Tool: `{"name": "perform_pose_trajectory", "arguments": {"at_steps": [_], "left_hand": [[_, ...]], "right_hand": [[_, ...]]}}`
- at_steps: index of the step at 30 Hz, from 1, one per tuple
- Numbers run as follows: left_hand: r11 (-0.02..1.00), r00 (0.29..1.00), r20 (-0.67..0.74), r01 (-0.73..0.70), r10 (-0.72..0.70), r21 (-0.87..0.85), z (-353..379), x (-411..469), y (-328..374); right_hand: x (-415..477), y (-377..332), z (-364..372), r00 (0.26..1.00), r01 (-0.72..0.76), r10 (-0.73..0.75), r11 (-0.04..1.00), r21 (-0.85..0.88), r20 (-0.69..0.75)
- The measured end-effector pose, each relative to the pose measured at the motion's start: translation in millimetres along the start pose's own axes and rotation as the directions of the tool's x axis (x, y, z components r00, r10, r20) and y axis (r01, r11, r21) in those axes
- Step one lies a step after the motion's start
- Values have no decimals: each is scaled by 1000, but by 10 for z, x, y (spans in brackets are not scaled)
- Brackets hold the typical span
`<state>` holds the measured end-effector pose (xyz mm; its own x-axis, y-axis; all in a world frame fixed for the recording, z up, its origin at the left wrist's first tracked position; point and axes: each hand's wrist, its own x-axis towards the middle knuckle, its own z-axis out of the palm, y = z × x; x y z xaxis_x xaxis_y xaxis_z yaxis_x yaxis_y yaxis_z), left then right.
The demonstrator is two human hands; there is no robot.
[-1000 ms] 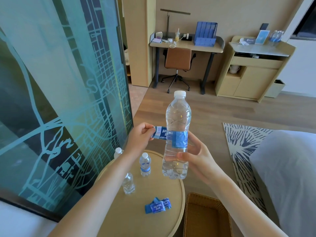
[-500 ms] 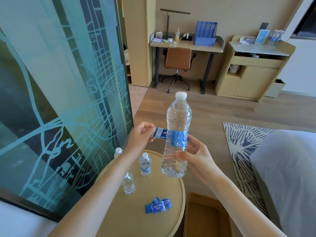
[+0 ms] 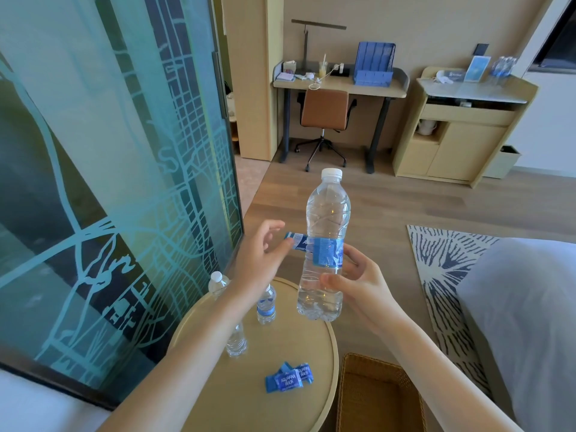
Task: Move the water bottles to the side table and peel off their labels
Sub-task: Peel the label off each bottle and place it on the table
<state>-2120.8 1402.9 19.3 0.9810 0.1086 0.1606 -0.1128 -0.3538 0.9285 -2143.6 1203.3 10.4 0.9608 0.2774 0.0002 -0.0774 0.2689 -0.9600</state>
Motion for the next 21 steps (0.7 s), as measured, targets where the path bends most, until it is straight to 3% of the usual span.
{"name": "perform_pose_trajectory", "arguments": {"at_steps": [2,6,9,13,21], "left_hand": [[1000,1000,1,-22,22,2,-9,-68,52],[999,989,147,5,2,-48,12,-263,120],[996,982,173,-79,70,44,70,-378,114],[988,962,237,-150,136,40,150,-477,152],[990,960,264,-59,90,-125,239,-519,191]], "right_hand": [[21,-12,-8,1000,2,-2,1000,9,-12],[47,-67,-23,999,22,-21,1000,14,-24],[68,-104,-21,999,31,-30,999,38,-29],[79,-128,-27,999,32,-31,999,20,-42],[75,-117,17,997,22,-15,996,87,-81]]}}
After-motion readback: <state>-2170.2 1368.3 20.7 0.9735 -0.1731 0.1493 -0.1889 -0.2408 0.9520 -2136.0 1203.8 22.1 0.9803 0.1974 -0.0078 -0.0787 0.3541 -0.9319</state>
